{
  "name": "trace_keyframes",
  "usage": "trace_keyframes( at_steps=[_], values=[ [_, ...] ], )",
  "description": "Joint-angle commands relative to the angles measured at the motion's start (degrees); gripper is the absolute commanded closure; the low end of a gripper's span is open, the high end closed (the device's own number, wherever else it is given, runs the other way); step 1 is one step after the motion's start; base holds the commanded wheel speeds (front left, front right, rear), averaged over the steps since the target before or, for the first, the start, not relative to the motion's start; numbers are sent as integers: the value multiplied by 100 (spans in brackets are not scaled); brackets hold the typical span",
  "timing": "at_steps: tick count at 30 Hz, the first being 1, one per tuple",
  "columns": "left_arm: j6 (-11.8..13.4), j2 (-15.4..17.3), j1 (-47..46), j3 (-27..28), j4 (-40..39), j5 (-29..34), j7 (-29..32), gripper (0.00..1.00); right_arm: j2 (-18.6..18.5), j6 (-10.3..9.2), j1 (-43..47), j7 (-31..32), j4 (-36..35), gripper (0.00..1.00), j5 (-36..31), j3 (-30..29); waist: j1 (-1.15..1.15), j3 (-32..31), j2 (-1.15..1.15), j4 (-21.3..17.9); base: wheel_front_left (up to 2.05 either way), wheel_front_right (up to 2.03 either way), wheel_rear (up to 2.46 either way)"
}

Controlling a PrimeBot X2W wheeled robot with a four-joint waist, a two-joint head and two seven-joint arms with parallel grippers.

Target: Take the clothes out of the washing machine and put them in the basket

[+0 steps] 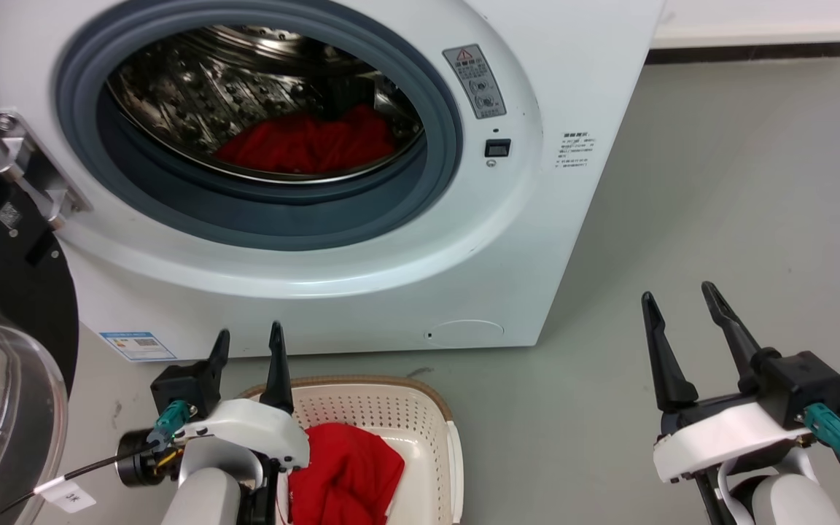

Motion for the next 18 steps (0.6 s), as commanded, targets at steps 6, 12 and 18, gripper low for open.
trace_keyframes(
  at_steps=[6, 12, 18],
  values=[
    [74, -11, 226, -52, -997, 280, -14, 0, -1, -3, 214, 111, -184, 0, -33, -81, 1, -181, 0, 75, 0, 0, 0],
    [78, -12, -3, -137, -1299, 433, -14, 0, -1, -4, 318, 188, -350, 0, -53, -135, 1, -192, 0, 113, 0, 0, 0],
    [-30, 46, -545, -140, -1001, 474, -15, 0, -1, -3, 321, 250, -507, 0, -51, -116, 1, -47, 0, 134, 0, 0, 0]
  ],
)
